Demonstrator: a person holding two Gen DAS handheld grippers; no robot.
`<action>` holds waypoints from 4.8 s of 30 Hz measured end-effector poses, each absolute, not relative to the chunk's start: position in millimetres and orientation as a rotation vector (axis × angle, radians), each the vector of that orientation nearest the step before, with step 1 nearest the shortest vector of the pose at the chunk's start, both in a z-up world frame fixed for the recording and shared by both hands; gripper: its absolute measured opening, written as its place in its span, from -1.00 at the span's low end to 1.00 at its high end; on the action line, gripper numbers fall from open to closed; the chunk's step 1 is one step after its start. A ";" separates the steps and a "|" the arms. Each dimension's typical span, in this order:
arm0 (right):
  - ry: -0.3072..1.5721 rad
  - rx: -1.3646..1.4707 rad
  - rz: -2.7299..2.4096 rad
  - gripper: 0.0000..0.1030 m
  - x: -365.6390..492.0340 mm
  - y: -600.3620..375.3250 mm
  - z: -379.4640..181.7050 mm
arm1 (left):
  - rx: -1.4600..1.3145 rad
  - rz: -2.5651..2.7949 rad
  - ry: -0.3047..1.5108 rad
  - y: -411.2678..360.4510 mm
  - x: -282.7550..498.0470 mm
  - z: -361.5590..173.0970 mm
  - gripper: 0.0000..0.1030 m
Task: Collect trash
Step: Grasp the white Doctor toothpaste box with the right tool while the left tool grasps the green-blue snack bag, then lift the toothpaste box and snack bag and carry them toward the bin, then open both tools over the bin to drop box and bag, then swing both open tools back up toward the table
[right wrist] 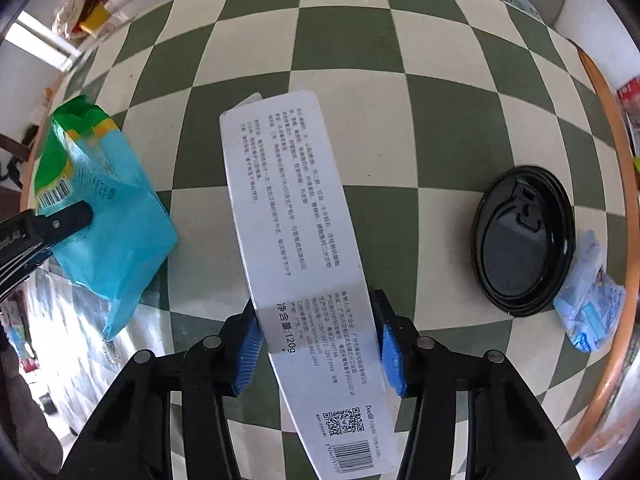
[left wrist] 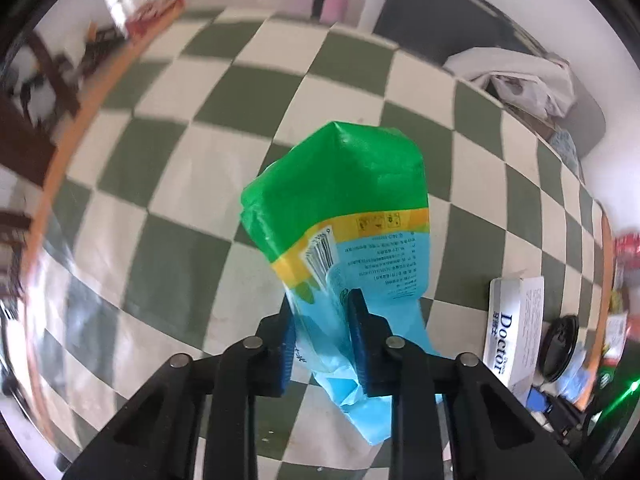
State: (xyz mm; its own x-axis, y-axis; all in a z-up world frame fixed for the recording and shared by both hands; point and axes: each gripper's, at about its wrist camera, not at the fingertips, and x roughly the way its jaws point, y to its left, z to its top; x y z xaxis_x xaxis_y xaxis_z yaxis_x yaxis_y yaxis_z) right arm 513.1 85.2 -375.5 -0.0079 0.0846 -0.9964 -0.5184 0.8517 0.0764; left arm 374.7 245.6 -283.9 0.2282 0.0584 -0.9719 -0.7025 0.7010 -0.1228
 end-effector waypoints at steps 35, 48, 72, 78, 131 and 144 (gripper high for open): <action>1.279 -0.108 0.527 0.01 338.4 -14.8 -229.5 | -0.352 0.447 1.069 144.2 191.3 -188.0 -0.64; 1.344 -0.031 0.537 0.01 122.2 -83.3 -223.6 | -0.351 0.338 1.181 101.0 37.6 -210.3 -0.64; 1.833 -0.055 0.514 0.01 -21.4 -150.1 -567.6 | -0.761 0.328 1.633 64.9 -37.7 -579.8 -0.60; 1.860 0.084 0.468 0.01 17.1 -136.9 -680.0 | -0.756 0.301 1.654 76.5 -8.0 -658.3 -0.44; 1.587 -0.318 0.453 1.00 -6.4 -132.8 -564.1 | -0.521 0.448 1.599 37.4 -83.5 -504.0 1.00; 1.561 -0.279 0.472 1.00 -20.3 -154.3 -376.7 | -0.471 0.407 1.544 19.7 -89.4 -356.2 1.00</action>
